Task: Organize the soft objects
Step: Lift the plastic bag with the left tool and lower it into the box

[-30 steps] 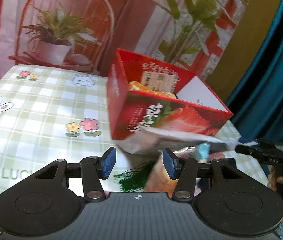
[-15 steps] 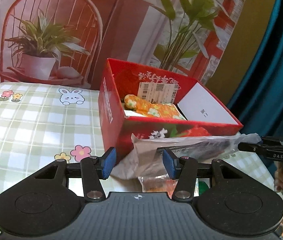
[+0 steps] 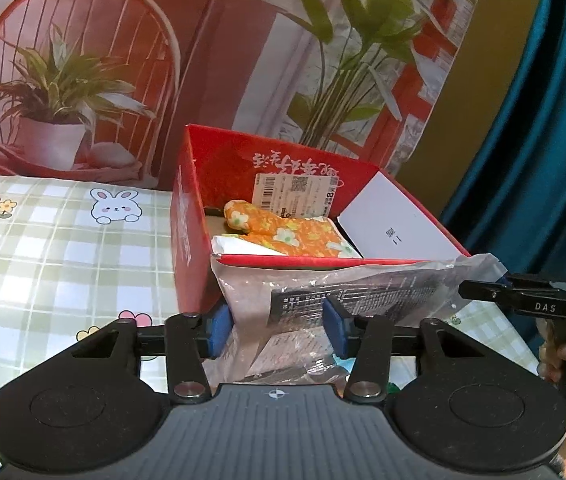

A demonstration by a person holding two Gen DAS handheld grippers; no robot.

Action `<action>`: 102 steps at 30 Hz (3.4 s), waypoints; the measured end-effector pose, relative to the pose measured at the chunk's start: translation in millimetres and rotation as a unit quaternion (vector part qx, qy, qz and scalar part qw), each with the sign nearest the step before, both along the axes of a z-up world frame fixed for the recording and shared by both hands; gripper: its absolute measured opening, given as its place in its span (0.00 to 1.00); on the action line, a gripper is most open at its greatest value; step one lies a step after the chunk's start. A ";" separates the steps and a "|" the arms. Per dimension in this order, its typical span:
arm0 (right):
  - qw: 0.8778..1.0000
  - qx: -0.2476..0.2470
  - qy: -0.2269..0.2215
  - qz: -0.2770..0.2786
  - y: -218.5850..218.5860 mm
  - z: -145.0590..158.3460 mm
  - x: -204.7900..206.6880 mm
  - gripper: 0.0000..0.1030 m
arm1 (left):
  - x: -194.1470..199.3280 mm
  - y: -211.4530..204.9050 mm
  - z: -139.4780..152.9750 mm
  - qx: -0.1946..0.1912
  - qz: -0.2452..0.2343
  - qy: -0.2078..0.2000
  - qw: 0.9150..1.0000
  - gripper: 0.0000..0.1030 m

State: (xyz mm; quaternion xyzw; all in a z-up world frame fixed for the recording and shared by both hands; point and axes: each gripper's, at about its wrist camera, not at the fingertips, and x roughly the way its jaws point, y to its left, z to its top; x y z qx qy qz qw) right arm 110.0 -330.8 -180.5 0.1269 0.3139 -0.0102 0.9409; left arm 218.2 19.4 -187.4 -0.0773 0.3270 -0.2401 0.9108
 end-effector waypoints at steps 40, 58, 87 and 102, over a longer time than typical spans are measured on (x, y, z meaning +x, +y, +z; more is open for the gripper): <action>0.994 -0.019 -0.105 0.008 -18.7 91.6 1.0 0.06 | -6.8 7.1 89.4 -0.068 0.017 -0.117 0.991 0.22; 0.990 -0.083 -0.111 -0.014 -44.6 98.6 103.6 0.06 | 99.0 -14.9 95.4 -0.042 0.037 -0.115 0.992 0.22; 0.986 -0.156 0.057 0.033 -32.4 1.0 183.1 0.06 | 179.9 -65.3 21.3 0.125 -0.002 -0.003 0.992 0.22; 0.984 -0.158 0.086 0.014 -31.6 -5.0 188.6 0.21 | 178.4 -70.1 20.7 0.144 -0.006 0.014 0.989 0.44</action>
